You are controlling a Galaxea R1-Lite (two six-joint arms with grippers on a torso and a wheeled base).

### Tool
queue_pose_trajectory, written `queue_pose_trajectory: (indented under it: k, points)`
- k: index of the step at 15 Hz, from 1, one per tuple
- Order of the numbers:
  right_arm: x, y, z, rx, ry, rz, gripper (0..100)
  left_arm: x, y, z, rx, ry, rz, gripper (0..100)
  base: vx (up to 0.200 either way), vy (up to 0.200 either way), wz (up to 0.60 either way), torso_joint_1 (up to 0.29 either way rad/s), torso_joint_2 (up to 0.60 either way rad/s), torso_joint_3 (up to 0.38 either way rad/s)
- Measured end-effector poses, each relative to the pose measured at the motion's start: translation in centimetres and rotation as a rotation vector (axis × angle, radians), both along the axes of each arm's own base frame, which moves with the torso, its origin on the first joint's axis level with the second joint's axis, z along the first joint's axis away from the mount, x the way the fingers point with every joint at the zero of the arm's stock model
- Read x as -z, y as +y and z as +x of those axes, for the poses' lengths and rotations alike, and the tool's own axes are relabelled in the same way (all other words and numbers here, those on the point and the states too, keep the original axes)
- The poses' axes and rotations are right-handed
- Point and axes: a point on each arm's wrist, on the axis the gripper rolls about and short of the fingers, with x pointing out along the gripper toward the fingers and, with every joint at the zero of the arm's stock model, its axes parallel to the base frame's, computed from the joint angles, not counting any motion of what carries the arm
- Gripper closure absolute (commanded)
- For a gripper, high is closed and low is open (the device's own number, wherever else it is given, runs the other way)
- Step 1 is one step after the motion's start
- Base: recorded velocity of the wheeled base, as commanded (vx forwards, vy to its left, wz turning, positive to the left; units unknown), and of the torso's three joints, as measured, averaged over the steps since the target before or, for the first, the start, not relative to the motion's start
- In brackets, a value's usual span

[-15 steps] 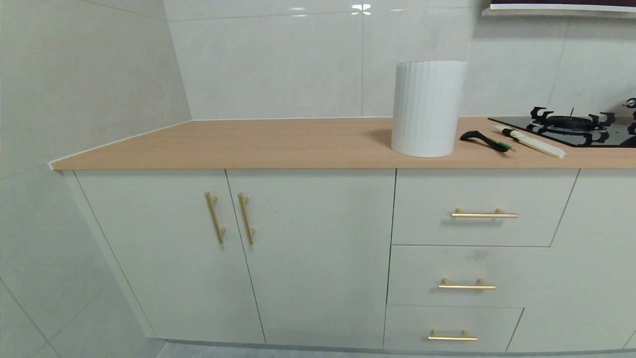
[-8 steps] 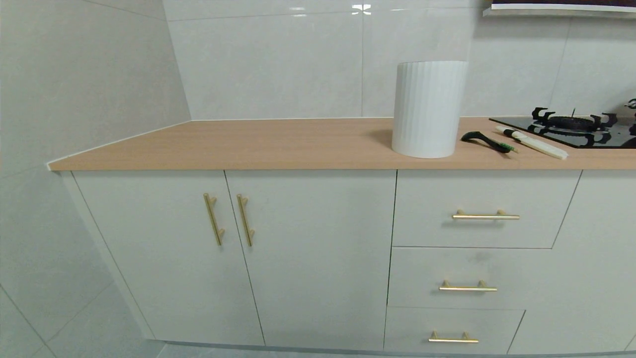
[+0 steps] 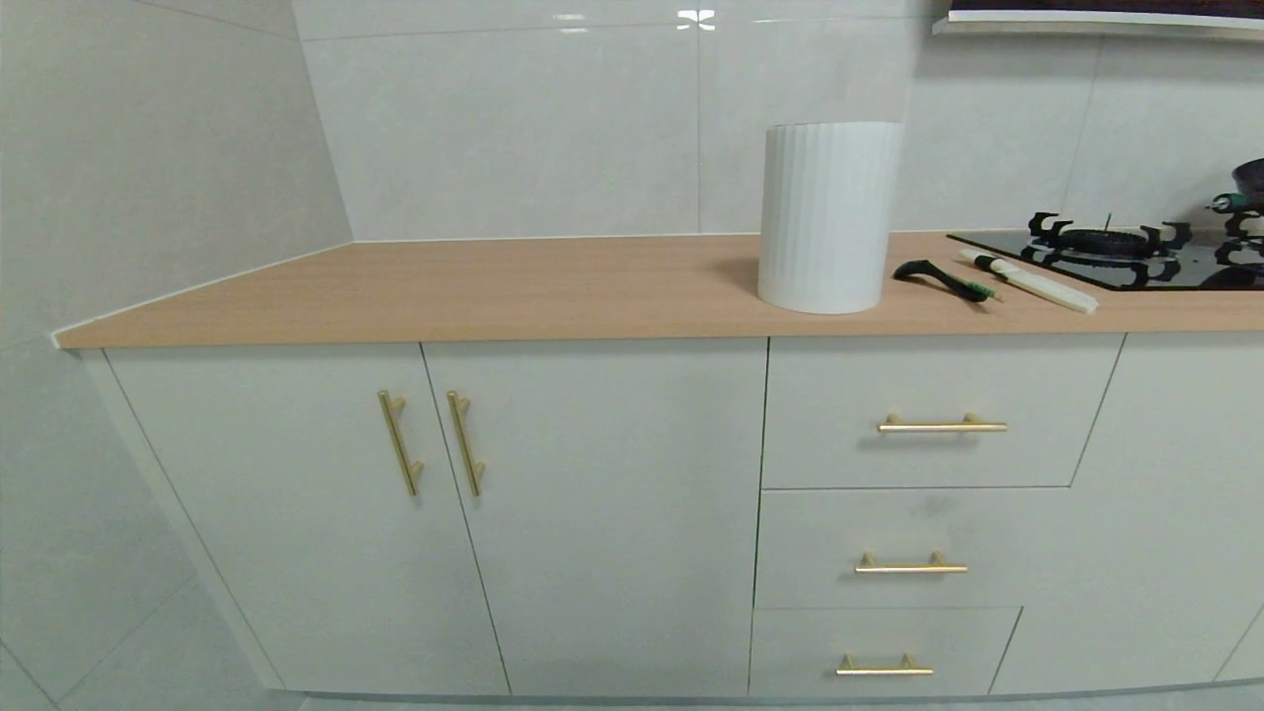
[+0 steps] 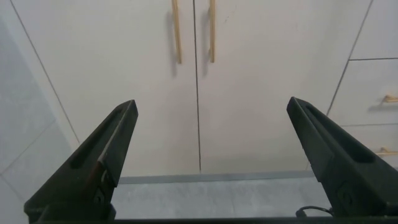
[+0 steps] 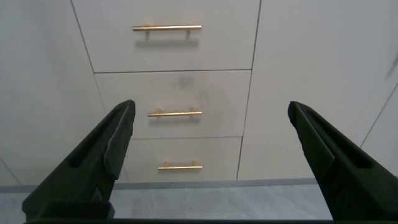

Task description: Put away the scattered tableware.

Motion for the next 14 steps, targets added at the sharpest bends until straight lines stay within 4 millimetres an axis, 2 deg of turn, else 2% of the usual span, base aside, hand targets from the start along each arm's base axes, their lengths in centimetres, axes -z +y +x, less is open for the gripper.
queue_pose_trajectory:
  k: [2,8,14]
  points:
    - [0.0,0.0,0.0,-0.001,0.0,0.0,0,0.0,0.0,0.0,0.0,0.0,0.0,0,0.0,0.0,0.0,0.0,0.0,0.0]
    - [0.0,0.0,0.0,-0.001,0.0,0.001,0,0.0,0.0,0.0,0.0,0.0,0.0,0,0.0,-0.2,0.0,0.003,0.01,0.002]
    - [0.01,0.0,0.01,-0.001,0.001,-0.005,0,0.0,0.0,0.0,0.0,0.0,0.0,0,0.0,0.0,0.0,0.0,0.0,0.0]
